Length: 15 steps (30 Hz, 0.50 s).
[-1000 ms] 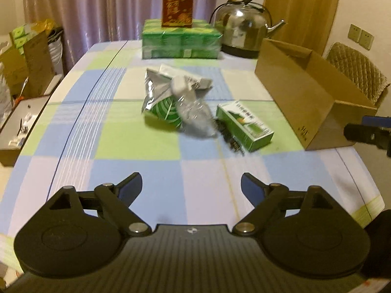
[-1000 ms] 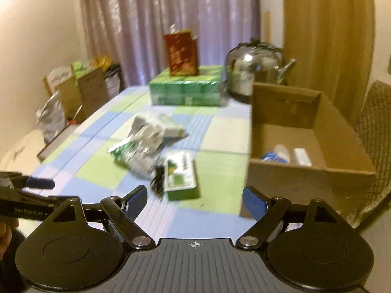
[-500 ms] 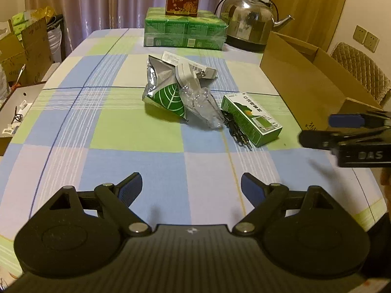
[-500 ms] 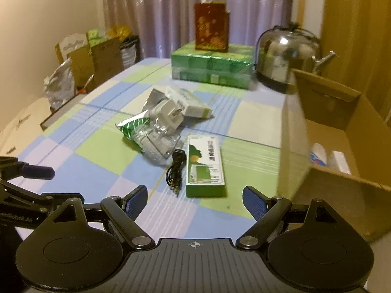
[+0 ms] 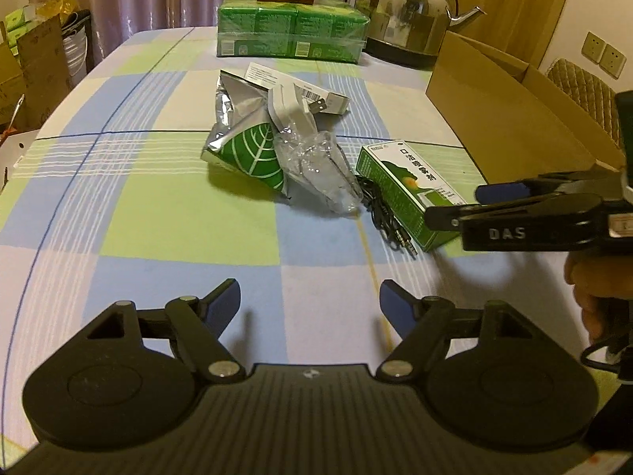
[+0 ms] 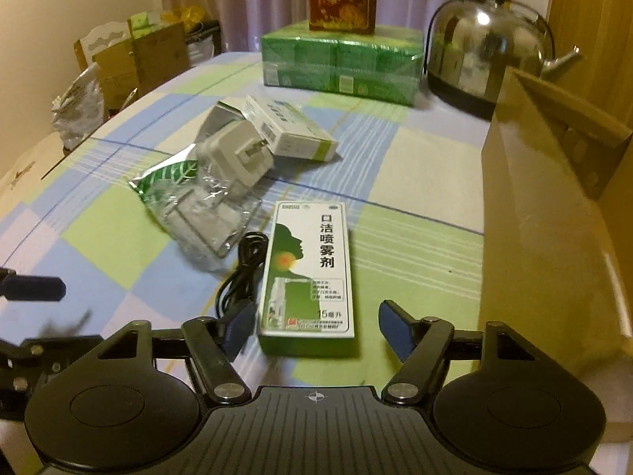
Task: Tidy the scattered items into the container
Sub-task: 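Move the right tool to the green spray box and grasp it, then grasp the coiled black cable with the left tool while the right tool holds the spray box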
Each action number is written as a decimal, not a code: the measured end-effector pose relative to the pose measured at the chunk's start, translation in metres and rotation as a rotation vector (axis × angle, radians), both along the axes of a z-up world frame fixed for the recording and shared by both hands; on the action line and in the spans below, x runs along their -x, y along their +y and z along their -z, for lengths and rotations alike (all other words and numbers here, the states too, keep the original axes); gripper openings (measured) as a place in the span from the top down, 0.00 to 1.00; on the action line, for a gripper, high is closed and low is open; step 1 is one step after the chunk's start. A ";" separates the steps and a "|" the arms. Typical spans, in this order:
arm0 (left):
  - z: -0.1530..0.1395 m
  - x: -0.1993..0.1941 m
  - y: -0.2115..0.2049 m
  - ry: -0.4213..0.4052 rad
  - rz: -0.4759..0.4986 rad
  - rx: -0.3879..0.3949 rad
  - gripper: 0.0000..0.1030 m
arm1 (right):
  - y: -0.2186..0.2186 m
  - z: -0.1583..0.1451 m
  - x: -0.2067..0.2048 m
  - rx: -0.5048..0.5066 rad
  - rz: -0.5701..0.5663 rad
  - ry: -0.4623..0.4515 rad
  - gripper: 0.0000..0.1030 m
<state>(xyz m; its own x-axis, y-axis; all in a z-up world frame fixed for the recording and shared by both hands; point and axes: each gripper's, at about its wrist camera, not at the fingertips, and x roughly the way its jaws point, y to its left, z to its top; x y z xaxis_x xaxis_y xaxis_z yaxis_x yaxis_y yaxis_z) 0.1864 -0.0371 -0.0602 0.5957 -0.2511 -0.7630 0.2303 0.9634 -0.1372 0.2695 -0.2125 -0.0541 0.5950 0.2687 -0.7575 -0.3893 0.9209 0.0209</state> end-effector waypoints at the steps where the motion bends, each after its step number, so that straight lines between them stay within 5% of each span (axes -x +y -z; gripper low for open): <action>1: 0.002 -0.002 -0.002 0.001 0.002 0.000 0.28 | 0.000 0.001 -0.003 0.000 -0.004 0.005 0.38; 4: 0.005 -0.006 -0.005 0.007 0.006 0.002 0.28 | 0.000 0.006 -0.009 0.002 -0.022 0.022 0.48; 15: 0.009 0.005 0.006 0.023 -0.008 -0.017 0.29 | 0.003 0.004 0.026 -0.006 -0.120 0.065 0.49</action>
<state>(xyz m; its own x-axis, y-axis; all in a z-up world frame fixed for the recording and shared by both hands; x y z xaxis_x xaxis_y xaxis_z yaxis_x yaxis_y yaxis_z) 0.1812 -0.0308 -0.0696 0.5800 -0.2331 -0.7806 0.2193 0.9675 -0.1259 0.2435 -0.2090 -0.0579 0.5083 0.3397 -0.7913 -0.4943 0.8676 0.0549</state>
